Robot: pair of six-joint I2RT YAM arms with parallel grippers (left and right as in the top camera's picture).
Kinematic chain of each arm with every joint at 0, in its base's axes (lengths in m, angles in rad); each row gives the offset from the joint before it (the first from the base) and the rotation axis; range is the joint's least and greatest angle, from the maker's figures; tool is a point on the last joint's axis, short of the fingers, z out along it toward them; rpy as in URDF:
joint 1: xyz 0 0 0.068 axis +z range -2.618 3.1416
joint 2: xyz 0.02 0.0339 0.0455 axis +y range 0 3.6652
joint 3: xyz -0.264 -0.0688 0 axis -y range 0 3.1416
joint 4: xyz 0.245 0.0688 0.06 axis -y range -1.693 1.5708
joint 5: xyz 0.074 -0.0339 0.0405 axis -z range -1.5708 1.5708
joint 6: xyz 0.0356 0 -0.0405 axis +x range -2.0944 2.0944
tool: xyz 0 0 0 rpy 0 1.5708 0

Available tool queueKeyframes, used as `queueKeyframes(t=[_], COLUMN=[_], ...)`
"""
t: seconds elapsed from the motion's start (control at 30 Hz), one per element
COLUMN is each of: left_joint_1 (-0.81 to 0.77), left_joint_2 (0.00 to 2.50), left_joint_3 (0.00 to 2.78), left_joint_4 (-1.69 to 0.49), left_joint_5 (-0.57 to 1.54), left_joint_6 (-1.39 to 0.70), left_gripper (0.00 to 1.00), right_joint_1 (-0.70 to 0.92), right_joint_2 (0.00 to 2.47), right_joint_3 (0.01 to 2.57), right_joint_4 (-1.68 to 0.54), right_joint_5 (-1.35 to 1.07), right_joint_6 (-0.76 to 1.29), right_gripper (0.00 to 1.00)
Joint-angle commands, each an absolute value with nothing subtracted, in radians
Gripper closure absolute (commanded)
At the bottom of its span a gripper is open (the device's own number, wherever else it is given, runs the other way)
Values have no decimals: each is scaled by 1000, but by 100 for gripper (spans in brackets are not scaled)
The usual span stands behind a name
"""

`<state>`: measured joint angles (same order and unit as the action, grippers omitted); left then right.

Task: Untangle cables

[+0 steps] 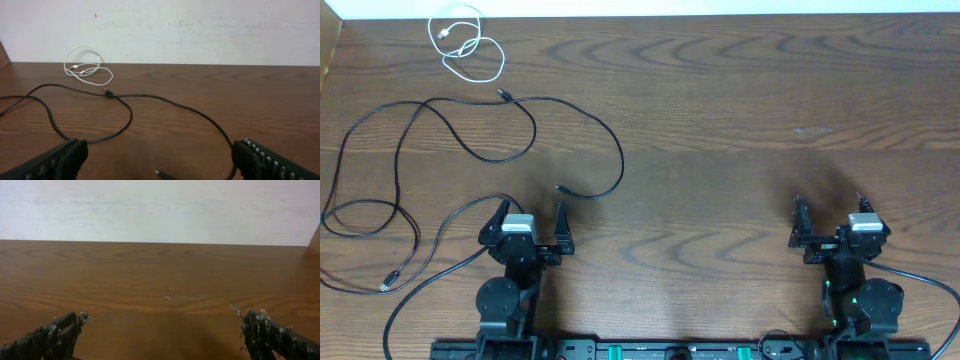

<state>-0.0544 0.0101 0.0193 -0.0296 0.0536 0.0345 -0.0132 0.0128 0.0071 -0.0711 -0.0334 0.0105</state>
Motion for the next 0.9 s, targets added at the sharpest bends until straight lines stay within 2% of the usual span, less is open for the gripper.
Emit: queueKeyframes(t=[0.0, 0.87], left_joint_1=[-58, -58], left_joint_2=[4, 4], left_joint_3=[4, 4], left_joint_4=[-70, -70], left_joint_5=[44, 44], left_joint_6=[52, 52], left_gripper=[2, 2], right_joint_1=[-44, -19], right_joint_2=[10, 10], right_joint_3=[6, 6], right_joint_4=[-79, -78], right_joint_5=[-30, -29], right_joint_6=[-1, -31], right_gripper=[1, 1])
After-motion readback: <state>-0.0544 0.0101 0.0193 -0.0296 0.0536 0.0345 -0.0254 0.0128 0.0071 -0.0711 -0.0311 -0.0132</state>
